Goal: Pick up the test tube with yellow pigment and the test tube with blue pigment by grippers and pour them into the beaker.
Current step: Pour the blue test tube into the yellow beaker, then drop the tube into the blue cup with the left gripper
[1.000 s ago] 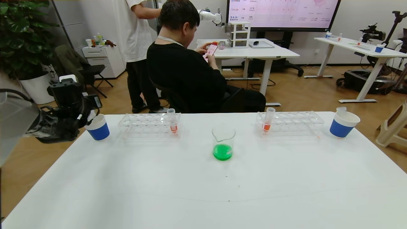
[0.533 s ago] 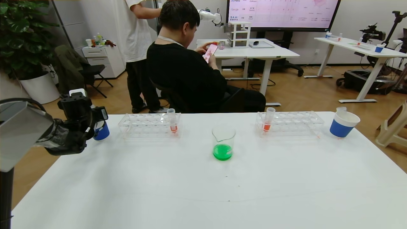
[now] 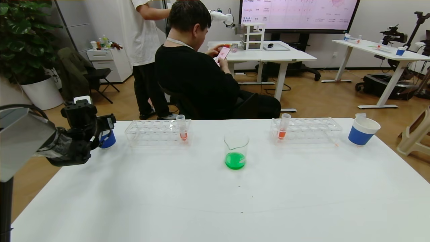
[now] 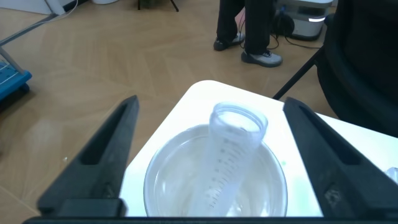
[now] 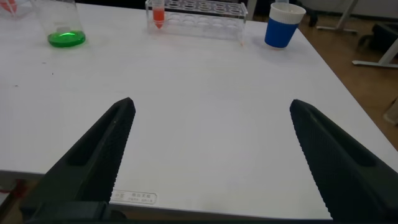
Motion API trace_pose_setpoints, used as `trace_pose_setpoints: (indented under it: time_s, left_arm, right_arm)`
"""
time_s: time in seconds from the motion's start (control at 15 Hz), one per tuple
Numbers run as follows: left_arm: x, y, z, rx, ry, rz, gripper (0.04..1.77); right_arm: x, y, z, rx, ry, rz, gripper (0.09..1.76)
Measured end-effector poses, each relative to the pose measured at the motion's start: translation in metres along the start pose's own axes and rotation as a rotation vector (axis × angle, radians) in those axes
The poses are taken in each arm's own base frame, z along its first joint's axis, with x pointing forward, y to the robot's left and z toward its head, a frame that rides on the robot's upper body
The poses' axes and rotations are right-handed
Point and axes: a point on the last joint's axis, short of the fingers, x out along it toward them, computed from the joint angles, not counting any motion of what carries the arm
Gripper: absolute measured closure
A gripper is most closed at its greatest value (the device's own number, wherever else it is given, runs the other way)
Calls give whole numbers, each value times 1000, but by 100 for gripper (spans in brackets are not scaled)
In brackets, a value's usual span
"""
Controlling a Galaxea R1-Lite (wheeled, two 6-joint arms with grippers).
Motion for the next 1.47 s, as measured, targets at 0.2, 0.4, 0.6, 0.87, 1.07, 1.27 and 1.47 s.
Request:
trace_pose_setpoints:
  time_s: [0.2,0.4,0.6,0.87,1.07,1.27,1.47]
  left_arm:
    - [-8,-5,22,-15,-47,-17,6]
    - [-34,-32,54,-39,-112,-92,6]
    - [-65,-52,78,-55,-153,-163,6]
    - [-119,-49,116,-57,-173,-225,6]
    - [-176,-30,143,-41,-200,-266,6]
    - [-237,-3,153,10,-241,-307,6]
    - [-287,30,145,56,-273,-321,6]
  right_arm:
    - [0,0,0,0,0,0,11]
    - [0,0,0,0,0,-1,11]
    - [0,0,0,0,0,-1,11]
    - [0,0,0,0,0,-1,11]
    - [0,0,0,0,0,0,11]
    - [0,0,0,0,0,0,11]
    - [0,0,0,0,0,-1,11]
